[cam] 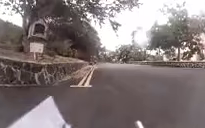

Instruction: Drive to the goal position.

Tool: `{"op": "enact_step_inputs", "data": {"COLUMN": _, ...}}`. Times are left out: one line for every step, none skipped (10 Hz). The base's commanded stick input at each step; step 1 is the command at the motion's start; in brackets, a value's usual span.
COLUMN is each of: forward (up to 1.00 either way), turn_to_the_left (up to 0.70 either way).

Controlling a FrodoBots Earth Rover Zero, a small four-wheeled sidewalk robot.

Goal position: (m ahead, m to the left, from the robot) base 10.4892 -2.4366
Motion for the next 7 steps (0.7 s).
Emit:
{"op": "enact_step_inputs", "data": {"forward": 1.00, "turn_to_the_left": -0.28}}
{"op": "enact_step_inputs", "data": {"forward": 1.00, "turn_to_the_left": -0.25}}
{"op": "enact_step_inputs", "data": {"forward": 1.00, "turn_to_the_left": -0.21}}
{"op": "enact_step_inputs", "data": {"forward": 1.00, "turn_to_the_left": -0.07}}
{"op": "enact_step_inputs", "data": {"forward": 1.00, "turn_to_the_left": -0.14}}
{"op": "enact_step_inputs", "data": {"forward": 1.00, "turn_to_the_left": -0.14}}
{"op": "enact_step_inputs", "data": {"forward": 1.00, "turn_to_the_left": -0.06}}
